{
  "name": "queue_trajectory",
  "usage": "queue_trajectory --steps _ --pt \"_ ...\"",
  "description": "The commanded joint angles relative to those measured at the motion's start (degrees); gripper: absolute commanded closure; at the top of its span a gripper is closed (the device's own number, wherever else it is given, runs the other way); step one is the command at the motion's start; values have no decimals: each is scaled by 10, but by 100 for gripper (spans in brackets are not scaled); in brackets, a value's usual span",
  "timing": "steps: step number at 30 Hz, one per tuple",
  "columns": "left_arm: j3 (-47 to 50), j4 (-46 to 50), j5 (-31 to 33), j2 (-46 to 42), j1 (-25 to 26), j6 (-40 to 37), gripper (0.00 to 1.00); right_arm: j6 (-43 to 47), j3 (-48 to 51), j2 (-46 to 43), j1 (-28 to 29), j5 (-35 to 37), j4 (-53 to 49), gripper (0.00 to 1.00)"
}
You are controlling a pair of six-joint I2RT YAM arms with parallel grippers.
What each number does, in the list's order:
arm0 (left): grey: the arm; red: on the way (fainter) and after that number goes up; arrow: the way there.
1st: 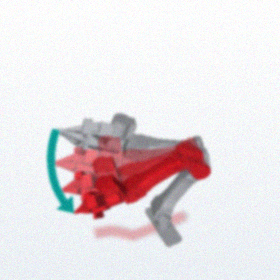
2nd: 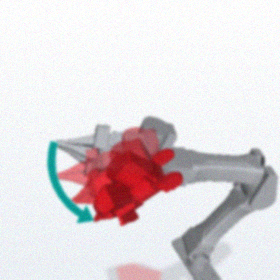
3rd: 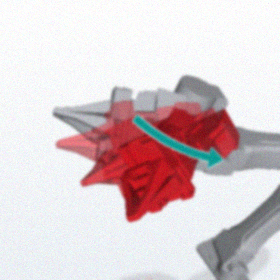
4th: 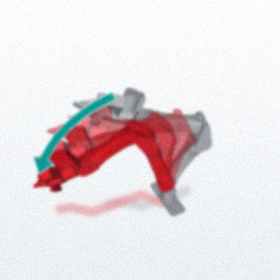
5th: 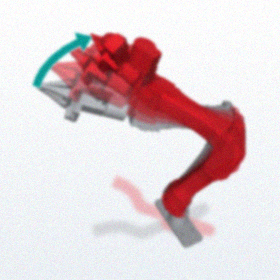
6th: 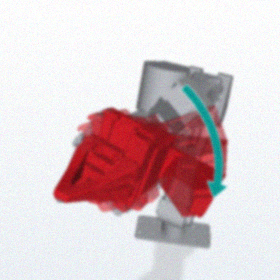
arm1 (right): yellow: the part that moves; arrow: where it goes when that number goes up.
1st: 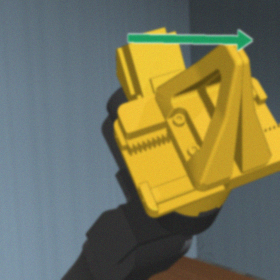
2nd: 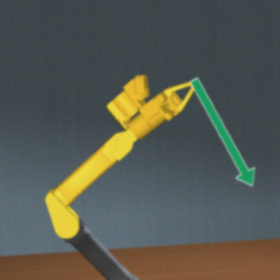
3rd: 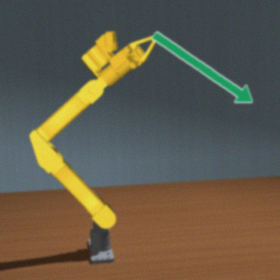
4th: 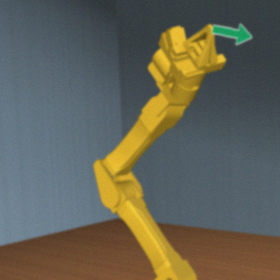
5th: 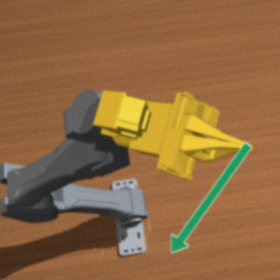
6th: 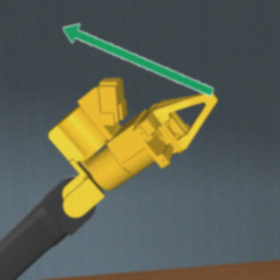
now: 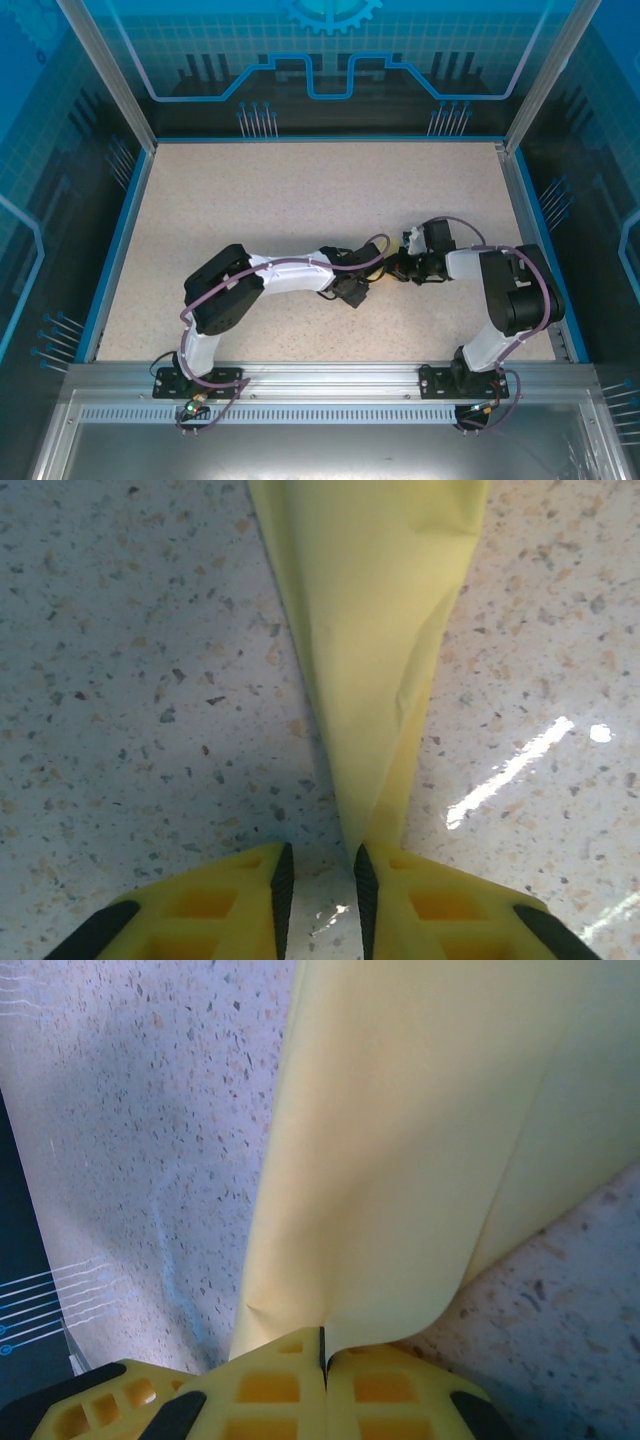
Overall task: Fold a paper plane with a square sheet of paper (pick it up from the middle)
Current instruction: Fold the wing for the fifth time at the center of the table.
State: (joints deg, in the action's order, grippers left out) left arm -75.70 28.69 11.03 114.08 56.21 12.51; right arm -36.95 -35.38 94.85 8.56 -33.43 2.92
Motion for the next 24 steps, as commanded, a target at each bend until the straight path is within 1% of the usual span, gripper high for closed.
queue_trajectory --steps 1,4,9,14,24 --pt "8 9 -58 -37 -8 10 71 14 -14 9 -13 8 -20 100" --pt "19 -8 -120 -62 -26 34 69 13 -14 15 -13 8 -20 100" --pt "17 -20 -183 -87 -56 56 69 11 -17 21 -13 11 -24 100" --pt "12 -45 -208 -89 -80 79 70 13 -20 24 -13 13 -27 100" --pt "-16 -84 -245 -22 -87 112 81 13 -18 24 -13 14 -31 100"
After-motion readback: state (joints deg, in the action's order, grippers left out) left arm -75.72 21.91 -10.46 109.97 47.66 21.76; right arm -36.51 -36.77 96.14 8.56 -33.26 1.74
